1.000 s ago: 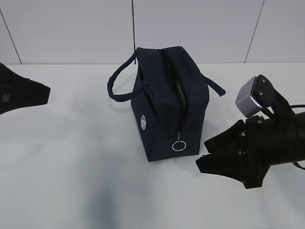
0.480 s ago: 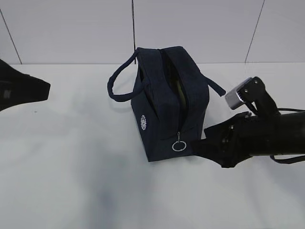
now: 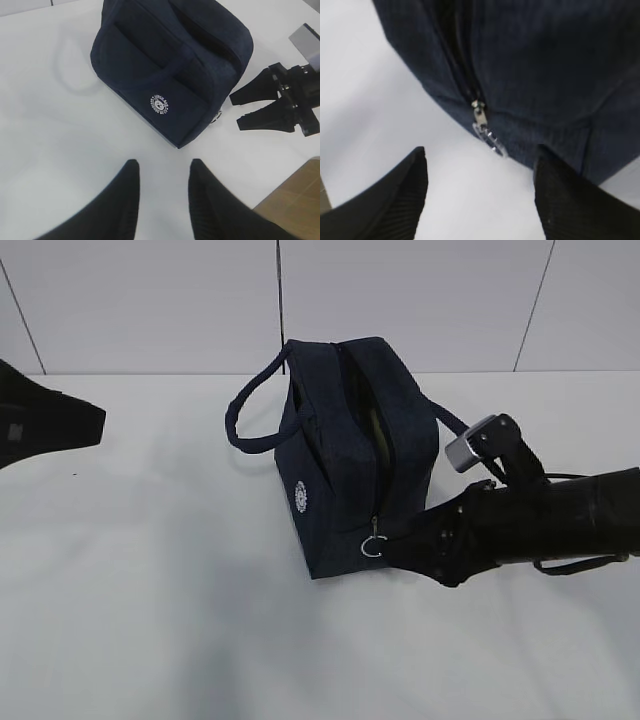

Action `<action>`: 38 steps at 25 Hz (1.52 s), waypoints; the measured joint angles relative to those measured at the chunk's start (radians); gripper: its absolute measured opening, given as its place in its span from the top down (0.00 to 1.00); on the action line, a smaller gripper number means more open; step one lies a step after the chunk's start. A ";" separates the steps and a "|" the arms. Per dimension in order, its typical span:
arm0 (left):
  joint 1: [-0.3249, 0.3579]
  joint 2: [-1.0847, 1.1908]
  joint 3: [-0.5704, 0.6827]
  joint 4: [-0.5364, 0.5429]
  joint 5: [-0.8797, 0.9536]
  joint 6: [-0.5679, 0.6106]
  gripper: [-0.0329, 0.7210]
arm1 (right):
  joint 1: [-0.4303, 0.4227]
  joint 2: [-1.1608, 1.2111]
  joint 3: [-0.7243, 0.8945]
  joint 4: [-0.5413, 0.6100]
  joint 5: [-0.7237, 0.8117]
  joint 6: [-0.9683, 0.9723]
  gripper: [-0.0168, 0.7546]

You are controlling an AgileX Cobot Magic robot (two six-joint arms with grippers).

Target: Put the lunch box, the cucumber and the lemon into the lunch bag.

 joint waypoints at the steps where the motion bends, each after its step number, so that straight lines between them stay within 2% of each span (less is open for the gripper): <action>1: 0.000 0.000 0.000 0.000 0.000 0.000 0.64 | 0.000 0.010 -0.012 -0.007 0.000 -0.004 0.34; 6: 0.000 0.000 0.000 0.000 -0.004 0.000 0.64 | 0.000 0.055 -0.031 -0.043 0.003 -0.082 0.34; 14: 0.000 0.000 0.000 0.012 -0.014 0.000 0.64 | 0.000 0.066 -0.034 -0.031 0.006 -0.251 0.34; 38: 0.000 0.019 0.000 0.044 -0.044 0.000 0.64 | 0.023 0.124 -0.037 -0.003 0.153 -0.249 0.34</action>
